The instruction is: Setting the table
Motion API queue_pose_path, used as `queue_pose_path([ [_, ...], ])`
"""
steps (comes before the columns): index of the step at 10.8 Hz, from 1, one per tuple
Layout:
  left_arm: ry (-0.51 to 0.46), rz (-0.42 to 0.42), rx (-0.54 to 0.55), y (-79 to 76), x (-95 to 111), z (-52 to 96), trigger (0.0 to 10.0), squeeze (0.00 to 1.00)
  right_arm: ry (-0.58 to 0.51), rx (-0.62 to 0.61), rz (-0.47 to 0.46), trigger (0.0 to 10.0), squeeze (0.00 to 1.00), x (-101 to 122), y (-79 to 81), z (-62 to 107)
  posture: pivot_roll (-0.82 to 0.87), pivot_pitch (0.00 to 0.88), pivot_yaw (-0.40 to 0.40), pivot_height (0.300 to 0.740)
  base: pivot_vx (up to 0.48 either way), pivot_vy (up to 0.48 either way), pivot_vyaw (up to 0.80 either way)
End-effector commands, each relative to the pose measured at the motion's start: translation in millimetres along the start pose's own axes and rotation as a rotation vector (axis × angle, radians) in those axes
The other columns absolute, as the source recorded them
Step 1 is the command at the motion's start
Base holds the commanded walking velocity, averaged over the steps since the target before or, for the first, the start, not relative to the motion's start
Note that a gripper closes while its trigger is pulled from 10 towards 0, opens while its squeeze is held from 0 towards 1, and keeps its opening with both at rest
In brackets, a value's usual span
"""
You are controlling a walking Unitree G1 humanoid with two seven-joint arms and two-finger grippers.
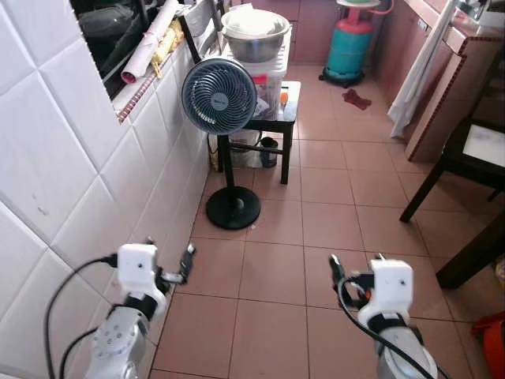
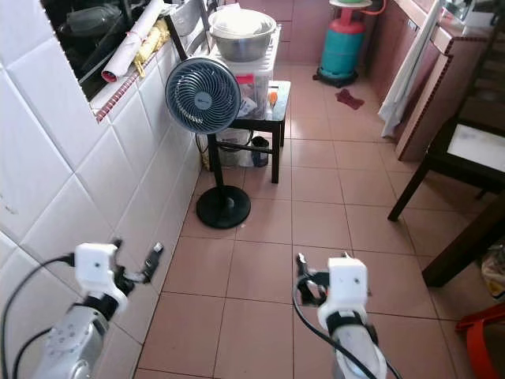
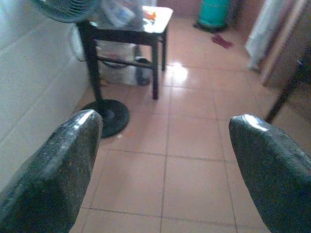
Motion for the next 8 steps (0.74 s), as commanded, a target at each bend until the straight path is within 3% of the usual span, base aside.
queue_pose_path([
  [1, 0.02, 0.002, -0.031, -3.9, -2.2, -2.5, 10.0, 0.0, -0.022, -0.039, 0.002, 10.0, 0.0, 6.1, -7.1, 0.0, -0.06, 0.046, 0.074, 0.74, 0.0, 0.0, 0.0],
  [3, -0.09, -0.017, -0.039, -8.7, 16.8, -16.8, 10.0, 0.0, -0.048, -0.054, 0.037, 10.0, 0.0, 11.5, -12.8, -3.4, -0.08, 0.031, 0.086, 0.74, 0.0, 0.0, 0.0],
  [4, -0.107, -0.018, -0.041, -9.5, 19.2, -17.5, 10.0, 0.0, -0.049, -0.054, 0.036, 10.0, 0.0, 11.6, -13.0, -3.7, -0.08, 0.029, 0.086, 0.74, 0.0, 0.0, 0.0],
  [5, -0.202, -0.034, -0.035, -10.3, 29.9, -18.7, 10.0, 0.0, -0.056, -0.063, 0.031, 10.0, 0.0, 13.5, -15.3, -5.0, -0.08, 0.022, 0.082, 0.74, 0.0, 0.0, 0.0],
  [6, -0.202, -0.035, -0.013, -6.7, 29.8, -18.9, 10.0, 0.0, -0.063, -0.068, 0.035, 10.0, 0.0, 15.0, -17.1, -5.6, -0.09, 0.02, 0.079, 0.74, 0.0, 0.0, 0.0],
  [8, -0.112, -0.004, 0.03, 0.3, 14.1, -17.6, 10.0, 0.0, -0.064, -0.063, 0.05, 10.0, 0.0, 15.1, -17.9, -6.7, -0.08, 0.016, 0.067, 0.74, 0.0, 0.0, 0.0],
])
Point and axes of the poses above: a point about 5 cm out from each wrist's last joint towards the gripper, its own z axis pointing back from the gripper into the wrist, its own x axis along the axis of the wrist's last joint, y = z × x, the point moved 3 cm from there along -z, pointing out of the wrist towards the gripper, and after that the axes turned 14 degrees about z, right-handed, at the moved point
